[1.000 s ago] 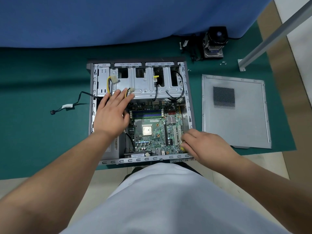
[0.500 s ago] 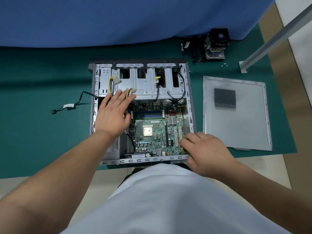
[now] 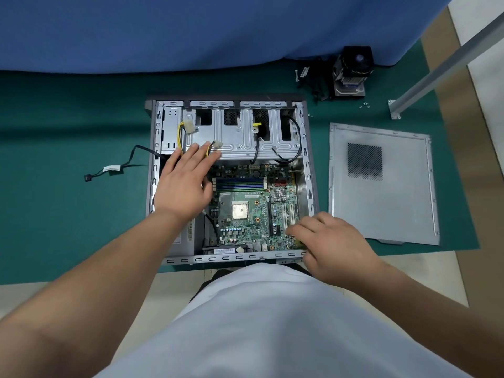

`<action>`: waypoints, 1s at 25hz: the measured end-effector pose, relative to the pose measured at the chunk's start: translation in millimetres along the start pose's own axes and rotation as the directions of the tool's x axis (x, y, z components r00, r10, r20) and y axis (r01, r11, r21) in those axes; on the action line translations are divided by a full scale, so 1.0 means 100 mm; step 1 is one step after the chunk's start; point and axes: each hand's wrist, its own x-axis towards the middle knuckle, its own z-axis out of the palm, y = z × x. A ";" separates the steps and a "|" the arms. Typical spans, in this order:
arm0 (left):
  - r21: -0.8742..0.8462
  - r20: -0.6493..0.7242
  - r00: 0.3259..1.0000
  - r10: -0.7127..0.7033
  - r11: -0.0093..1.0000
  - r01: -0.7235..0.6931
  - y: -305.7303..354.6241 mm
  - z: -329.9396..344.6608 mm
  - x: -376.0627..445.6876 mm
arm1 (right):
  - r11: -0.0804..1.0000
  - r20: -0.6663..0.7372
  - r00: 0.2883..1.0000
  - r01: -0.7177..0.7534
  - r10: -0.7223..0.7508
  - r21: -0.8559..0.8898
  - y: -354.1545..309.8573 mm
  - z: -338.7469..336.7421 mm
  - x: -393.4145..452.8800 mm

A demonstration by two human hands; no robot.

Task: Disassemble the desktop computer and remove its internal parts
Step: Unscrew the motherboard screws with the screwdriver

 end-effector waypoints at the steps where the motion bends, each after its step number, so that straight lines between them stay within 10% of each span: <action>1: 0.000 0.002 1.000 0.001 1.000 -0.001 0.00 0.00 0.00 | 0.999 -0.030 0.998 -0.053 0.053 0.009 0.00 -0.01 0.00; 25: -0.004 -0.006 1.000 0.002 1.000 -0.002 0.00 0.00 0.01 | 0.979 0.055 0.998 -0.048 0.038 0.197 0.05 0.06 0.05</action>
